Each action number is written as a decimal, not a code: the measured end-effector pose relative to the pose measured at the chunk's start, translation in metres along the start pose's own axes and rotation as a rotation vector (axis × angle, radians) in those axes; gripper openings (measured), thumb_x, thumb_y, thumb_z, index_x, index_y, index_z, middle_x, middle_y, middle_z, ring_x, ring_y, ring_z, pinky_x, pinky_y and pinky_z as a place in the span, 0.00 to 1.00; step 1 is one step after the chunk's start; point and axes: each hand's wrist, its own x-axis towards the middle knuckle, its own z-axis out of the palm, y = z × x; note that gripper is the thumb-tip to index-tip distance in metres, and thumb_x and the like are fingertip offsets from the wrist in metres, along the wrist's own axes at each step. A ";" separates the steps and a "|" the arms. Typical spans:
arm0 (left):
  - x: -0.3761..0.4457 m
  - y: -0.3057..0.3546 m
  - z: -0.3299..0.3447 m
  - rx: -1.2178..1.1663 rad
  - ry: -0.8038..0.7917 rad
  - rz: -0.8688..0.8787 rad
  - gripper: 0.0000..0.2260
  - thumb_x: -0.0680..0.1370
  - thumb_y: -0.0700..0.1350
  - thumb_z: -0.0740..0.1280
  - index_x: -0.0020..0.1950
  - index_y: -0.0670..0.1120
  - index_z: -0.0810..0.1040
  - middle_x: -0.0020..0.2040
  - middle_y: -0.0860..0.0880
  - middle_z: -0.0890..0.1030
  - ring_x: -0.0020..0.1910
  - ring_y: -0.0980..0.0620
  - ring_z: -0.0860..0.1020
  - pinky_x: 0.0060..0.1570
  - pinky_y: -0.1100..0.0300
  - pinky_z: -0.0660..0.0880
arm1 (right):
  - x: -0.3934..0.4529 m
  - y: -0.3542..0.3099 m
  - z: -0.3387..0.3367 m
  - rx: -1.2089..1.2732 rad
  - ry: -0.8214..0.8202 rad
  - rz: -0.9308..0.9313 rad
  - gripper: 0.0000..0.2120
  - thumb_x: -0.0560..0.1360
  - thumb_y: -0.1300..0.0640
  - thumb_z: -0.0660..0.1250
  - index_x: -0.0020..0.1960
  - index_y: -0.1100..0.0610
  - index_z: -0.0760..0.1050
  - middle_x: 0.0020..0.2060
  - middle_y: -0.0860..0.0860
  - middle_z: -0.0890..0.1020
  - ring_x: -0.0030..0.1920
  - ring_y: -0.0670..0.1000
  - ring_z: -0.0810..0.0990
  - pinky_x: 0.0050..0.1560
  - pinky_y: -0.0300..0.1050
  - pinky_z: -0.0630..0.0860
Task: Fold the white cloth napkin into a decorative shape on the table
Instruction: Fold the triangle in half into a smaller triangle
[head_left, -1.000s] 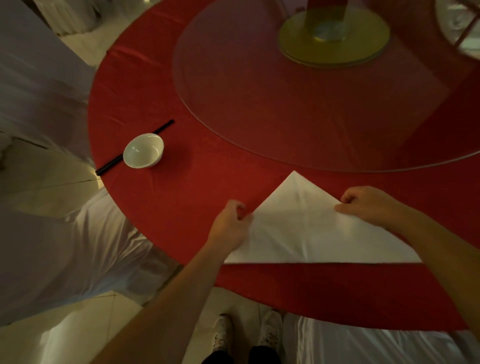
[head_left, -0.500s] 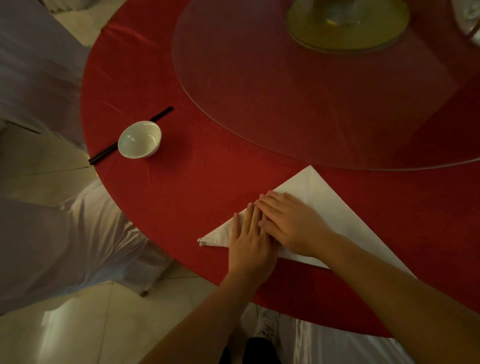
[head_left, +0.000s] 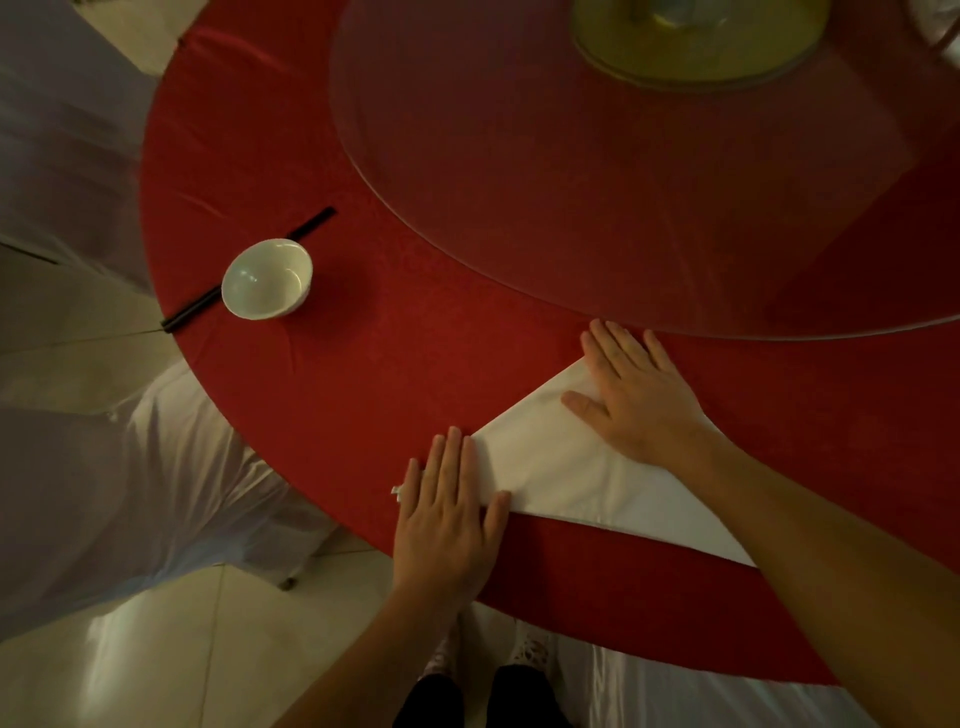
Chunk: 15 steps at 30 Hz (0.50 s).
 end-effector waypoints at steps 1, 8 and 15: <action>0.000 0.001 -0.001 0.009 -0.012 0.006 0.32 0.77 0.64 0.32 0.75 0.47 0.33 0.76 0.50 0.34 0.73 0.54 0.30 0.71 0.52 0.31 | 0.000 0.000 -0.001 0.000 -0.007 0.000 0.42 0.74 0.31 0.32 0.77 0.58 0.46 0.78 0.54 0.52 0.77 0.52 0.48 0.75 0.56 0.44; -0.002 0.008 -0.021 0.016 0.004 0.024 0.32 0.78 0.64 0.36 0.76 0.46 0.38 0.77 0.47 0.39 0.75 0.49 0.34 0.72 0.46 0.35 | -0.059 0.003 -0.019 0.176 0.190 0.225 0.32 0.78 0.41 0.54 0.75 0.59 0.57 0.75 0.56 0.61 0.75 0.55 0.57 0.74 0.56 0.53; -0.018 0.089 -0.013 0.045 0.016 0.464 0.27 0.81 0.59 0.51 0.72 0.43 0.67 0.73 0.45 0.66 0.73 0.44 0.61 0.67 0.39 0.62 | -0.194 0.037 -0.019 0.484 0.070 0.964 0.24 0.73 0.43 0.63 0.63 0.55 0.74 0.57 0.59 0.77 0.58 0.62 0.73 0.56 0.58 0.72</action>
